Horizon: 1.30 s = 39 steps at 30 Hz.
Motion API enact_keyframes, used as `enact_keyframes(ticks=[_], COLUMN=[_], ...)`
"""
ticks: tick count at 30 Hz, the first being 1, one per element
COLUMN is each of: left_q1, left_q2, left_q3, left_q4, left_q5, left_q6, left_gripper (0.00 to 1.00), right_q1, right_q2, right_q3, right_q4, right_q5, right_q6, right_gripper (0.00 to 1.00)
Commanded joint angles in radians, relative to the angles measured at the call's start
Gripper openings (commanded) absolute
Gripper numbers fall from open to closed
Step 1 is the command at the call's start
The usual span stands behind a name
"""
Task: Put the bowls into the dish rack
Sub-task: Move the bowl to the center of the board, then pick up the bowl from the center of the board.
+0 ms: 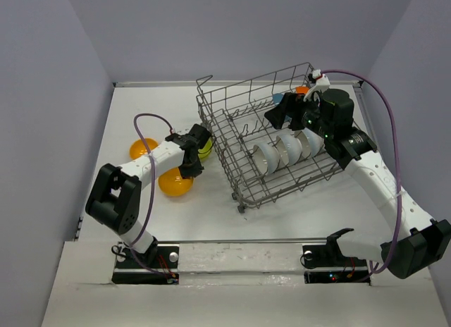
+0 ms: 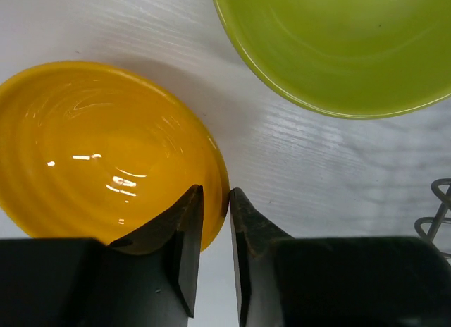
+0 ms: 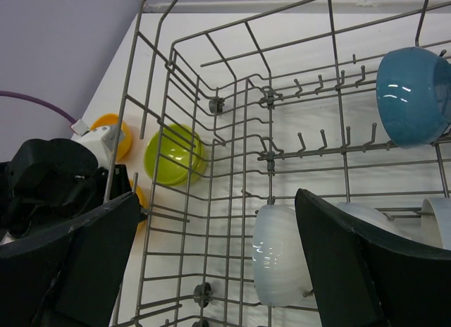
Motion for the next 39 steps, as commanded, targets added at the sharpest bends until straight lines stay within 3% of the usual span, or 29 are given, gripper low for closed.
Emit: enact_keyframes(ticks=[1, 10, 16, 21, 27, 39], left_q1=[-0.004, -0.007, -0.009, 0.017, 0.174, 0.226], left_q2=[-0.007, -0.038, -0.145, -0.219, -0.319, -0.403], left_q3=[-0.029, -0.026, 0.014, -0.022, -0.213, -0.255], left_q4=[0.014, -0.001, -0.061, -0.127, -0.066, -0.107], left_q5=[0.02, 0.004, -0.086, -0.1, 0.05, 0.01], left_q6=[-0.018, -0.012, -0.031, -0.105, -0.122, -0.173], left_gripper=[0.35, 0.44, 0.6, 0.67, 0.67, 0.67], right_q1=[0.002, 0.002, 0.002, 0.002, 0.002, 0.002], right_q2=[-0.015, -0.015, -0.016, -0.013, -0.025, -0.021], right_q3=[-0.002, -0.003, -0.003, -0.002, -0.006, -0.011], right_q4=[0.041, 0.041, 0.042, 0.042, 0.041, 0.041], right_q5=[-0.014, -0.015, -0.015, -0.021, -0.02, -0.027], right_q6=[-0.011, -0.013, -0.013, -0.011, -0.016, -0.014], right_gripper=[0.96, 0.96, 0.96, 0.96, 0.96, 0.96])
